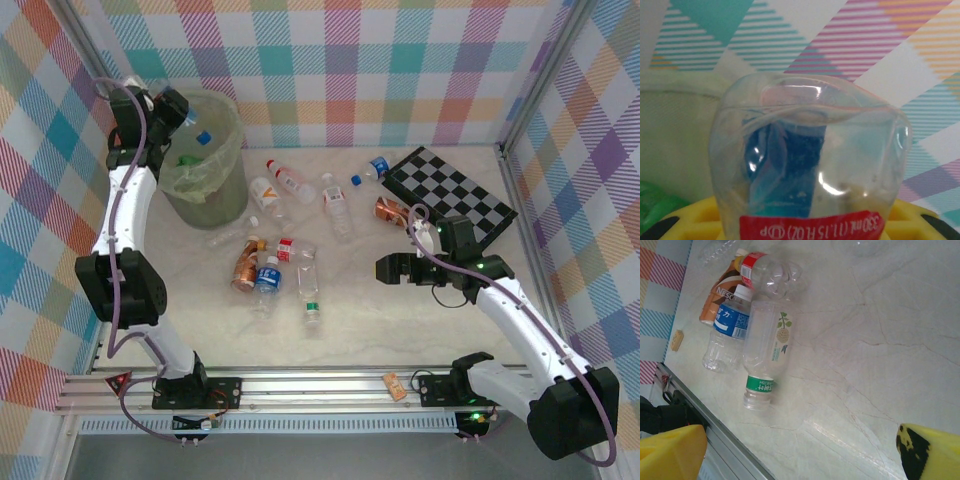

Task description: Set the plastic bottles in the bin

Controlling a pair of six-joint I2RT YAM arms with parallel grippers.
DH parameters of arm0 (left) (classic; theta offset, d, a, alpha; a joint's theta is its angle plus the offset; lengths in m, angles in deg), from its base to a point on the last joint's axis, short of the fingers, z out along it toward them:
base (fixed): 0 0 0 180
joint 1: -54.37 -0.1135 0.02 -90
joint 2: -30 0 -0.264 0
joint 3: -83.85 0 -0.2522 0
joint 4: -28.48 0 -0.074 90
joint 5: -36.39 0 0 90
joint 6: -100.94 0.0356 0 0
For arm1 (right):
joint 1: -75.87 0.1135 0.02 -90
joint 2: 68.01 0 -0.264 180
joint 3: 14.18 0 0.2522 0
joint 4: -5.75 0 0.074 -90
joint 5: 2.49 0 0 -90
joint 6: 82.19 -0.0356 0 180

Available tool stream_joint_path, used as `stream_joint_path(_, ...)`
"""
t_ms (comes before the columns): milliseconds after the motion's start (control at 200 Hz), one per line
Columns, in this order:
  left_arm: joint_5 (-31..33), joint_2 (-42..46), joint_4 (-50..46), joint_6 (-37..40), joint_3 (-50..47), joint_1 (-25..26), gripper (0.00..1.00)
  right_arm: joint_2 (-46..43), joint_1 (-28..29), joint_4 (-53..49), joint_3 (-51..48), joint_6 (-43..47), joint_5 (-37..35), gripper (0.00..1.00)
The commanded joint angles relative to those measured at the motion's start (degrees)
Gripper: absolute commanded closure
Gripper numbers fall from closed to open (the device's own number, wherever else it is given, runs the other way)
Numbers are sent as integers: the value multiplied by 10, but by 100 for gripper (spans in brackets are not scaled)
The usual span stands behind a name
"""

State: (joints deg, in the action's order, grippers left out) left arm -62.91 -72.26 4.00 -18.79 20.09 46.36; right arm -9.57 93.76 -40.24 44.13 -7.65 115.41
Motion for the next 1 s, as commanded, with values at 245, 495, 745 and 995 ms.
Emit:
stream_joint_path(245,8,-147,-284,202,203,50,100,7,-2,-21,5,-6,-32,3)
stream_joint_path(495,33,-196,-367,236,241,64,100,4,-2,-35,7,-6,-45,2)
stream_joint_path(745,15,-174,-338,246,174,67,59,21,-2,-34,9,-9,-40,1)
stream_joint_path(995,17,-148,-313,239,154,67,19,22,-3,-37,10,-11,-50,0)
